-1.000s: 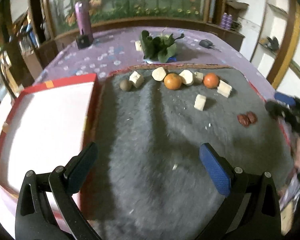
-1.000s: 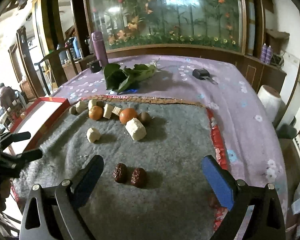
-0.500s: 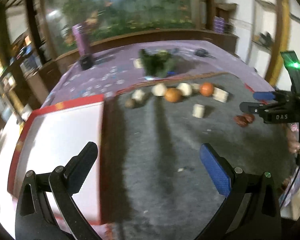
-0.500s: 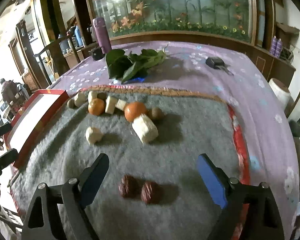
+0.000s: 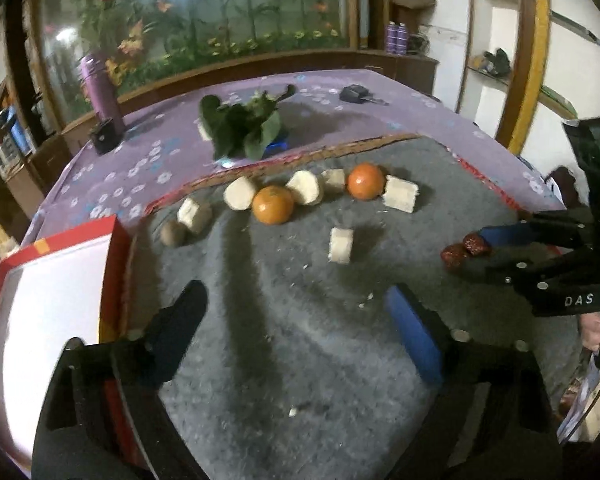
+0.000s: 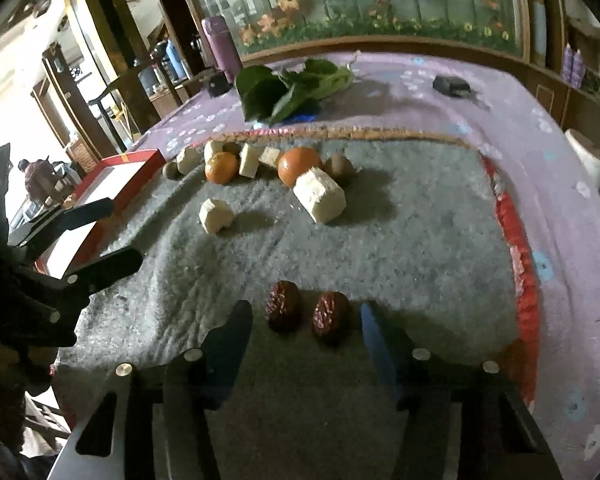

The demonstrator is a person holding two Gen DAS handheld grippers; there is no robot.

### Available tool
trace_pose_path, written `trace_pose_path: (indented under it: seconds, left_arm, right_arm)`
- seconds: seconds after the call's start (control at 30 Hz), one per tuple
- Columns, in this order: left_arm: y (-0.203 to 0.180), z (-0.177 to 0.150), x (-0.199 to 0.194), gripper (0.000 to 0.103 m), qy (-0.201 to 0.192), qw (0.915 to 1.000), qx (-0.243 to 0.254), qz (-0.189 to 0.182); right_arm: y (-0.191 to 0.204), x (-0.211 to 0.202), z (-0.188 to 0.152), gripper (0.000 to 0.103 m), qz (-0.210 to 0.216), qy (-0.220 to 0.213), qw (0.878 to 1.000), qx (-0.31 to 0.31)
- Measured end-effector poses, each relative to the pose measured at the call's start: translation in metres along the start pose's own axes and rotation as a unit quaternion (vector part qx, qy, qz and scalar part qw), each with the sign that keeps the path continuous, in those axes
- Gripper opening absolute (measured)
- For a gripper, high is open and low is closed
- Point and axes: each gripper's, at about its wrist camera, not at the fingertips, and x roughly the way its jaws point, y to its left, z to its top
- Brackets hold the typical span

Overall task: Organize fruits
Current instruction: 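Move both grippers toward the two red dates on the mat, then grasp one red date with the right gripper while the left gripper grasps the other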

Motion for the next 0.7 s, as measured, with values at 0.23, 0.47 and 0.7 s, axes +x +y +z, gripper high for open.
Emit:
trace_pose_path:
  seconds: [0.23,0.47,0.7]
  left_arm:
    - [-0.011,0.009,0.013,0.073,0.016,0.9989,0.026,-0.035]
    - [-0.039,0.006,0.005,0.073,0.019,0.9954,0.07,-0.063]
    - [-0.031,0.002,0.003,0.073,0.046,0.9965,0.028,-0.064]
  right_arm:
    - [-0.011,-0.005,0.001,0.051,0.037,0.004,0.998,0.046]
    - [-0.026,-0.012,0.003,0.039,0.025,-0.003,0.997,0.079]
    - [0.0,0.002,0.007,0.018,-0.066,0.008,0.998,0.01]
